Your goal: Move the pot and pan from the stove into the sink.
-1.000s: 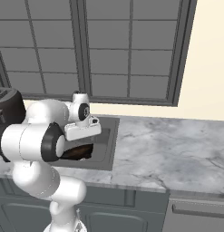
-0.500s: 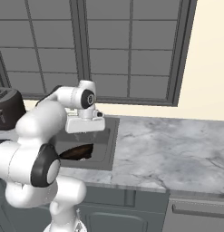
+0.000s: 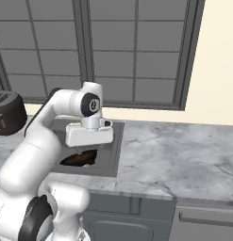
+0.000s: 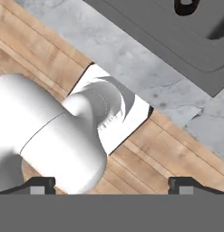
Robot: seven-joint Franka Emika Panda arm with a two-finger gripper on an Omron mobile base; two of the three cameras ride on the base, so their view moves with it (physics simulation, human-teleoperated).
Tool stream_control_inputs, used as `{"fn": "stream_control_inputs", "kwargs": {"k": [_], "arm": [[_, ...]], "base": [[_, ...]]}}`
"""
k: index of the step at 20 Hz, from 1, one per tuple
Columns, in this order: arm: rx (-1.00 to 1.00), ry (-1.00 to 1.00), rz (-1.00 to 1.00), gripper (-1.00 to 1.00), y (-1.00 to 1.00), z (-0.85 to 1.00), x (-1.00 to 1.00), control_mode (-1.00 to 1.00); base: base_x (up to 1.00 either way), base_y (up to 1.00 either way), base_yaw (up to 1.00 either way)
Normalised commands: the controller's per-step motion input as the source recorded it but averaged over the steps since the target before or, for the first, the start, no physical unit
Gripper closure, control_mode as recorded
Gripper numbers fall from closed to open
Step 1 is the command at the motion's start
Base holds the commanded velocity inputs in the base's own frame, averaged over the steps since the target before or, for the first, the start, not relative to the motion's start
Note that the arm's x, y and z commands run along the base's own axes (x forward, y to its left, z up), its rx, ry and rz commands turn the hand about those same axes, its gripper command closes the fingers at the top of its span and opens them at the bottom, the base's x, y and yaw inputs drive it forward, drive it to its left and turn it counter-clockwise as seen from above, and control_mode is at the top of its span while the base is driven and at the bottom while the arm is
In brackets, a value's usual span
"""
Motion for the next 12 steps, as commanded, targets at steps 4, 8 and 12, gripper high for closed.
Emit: {"fn": "stream_control_inputs", "kwargs": {"k": [4, 8, 12], "arm": [[0.00, -0.34, 0.06, -1.00, -0.34, 0.15, -0.78, -1.00], [0.00, -0.48, 0.03, -1.00, -0.26, 0.19, -0.50, -1.00], [0.01, -0.50, 0.02, -1.00, -0.25, 0.20, -0.44, -1.00]], "base": [[0.00, 0.00, 0.00], [0.00, 0.00, 0.00], [0.00, 0.00, 0.00]]}}
